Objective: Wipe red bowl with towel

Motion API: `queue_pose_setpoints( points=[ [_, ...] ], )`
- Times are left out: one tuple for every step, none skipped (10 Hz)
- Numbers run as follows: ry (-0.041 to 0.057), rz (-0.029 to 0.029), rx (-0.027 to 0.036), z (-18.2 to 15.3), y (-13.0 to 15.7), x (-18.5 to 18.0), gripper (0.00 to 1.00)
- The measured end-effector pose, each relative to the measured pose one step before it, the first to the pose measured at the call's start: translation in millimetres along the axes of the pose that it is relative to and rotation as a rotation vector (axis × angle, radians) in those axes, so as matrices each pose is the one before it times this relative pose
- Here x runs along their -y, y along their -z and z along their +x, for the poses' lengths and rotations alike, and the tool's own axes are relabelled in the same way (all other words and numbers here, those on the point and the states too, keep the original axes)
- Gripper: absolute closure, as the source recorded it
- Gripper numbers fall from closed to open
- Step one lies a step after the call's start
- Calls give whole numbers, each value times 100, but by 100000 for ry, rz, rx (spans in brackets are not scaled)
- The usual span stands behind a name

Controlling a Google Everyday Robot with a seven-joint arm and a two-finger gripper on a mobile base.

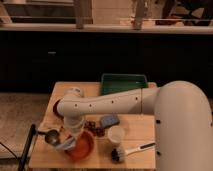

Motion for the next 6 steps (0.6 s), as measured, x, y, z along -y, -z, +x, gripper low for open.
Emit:
queue_pose_setpoints(
  points=[
    [1406,-408,1115,-812,-156,-1312,91],
    [515,-619,1149,-888,-261,-1432,91],
    [-376,-333,935,-360,-134,-1196,91],
    [-1919,-212,635,360,-34,-1542,91],
    [-2355,51,181,586,80,-1405,91],
    [-3477,513,-244,976,236,-1498,91]
  ],
)
